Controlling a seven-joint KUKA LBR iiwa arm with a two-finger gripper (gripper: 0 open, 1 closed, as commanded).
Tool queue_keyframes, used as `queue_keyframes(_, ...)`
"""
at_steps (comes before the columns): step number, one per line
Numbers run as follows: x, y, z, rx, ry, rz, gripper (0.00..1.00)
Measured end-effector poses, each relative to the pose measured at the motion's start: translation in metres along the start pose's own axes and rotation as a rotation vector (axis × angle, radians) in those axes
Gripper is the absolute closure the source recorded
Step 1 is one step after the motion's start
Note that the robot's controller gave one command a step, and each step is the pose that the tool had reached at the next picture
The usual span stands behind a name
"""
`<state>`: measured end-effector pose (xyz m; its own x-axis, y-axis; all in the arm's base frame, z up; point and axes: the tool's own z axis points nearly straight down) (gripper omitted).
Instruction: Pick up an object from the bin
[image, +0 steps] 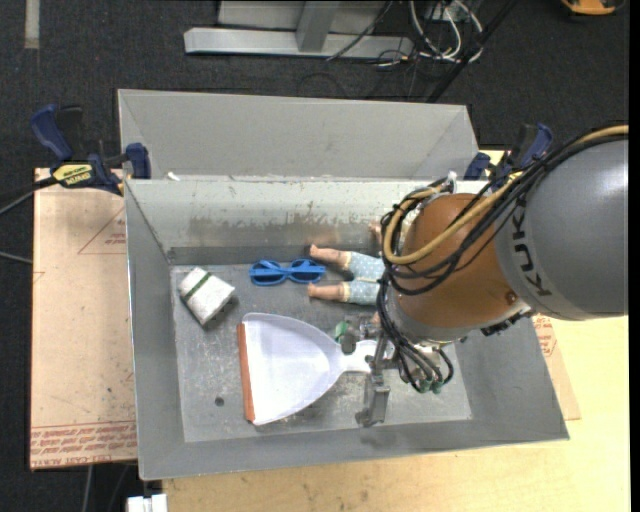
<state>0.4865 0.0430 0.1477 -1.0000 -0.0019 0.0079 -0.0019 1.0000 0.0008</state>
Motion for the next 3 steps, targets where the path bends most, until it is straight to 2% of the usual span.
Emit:
queue_keyframes(1, -0.002, 0.000, -0.004, 0.000, -0.007, 0.002, 0.00)
queue_keyframes(2, -0.024, -0.021, 0.045, -0.001, -0.008, -0.095, 0.00)
queue_keyframes(3, -0.052, -0.035, 0.070, -0.004, -0.011, -0.012, 0.00)
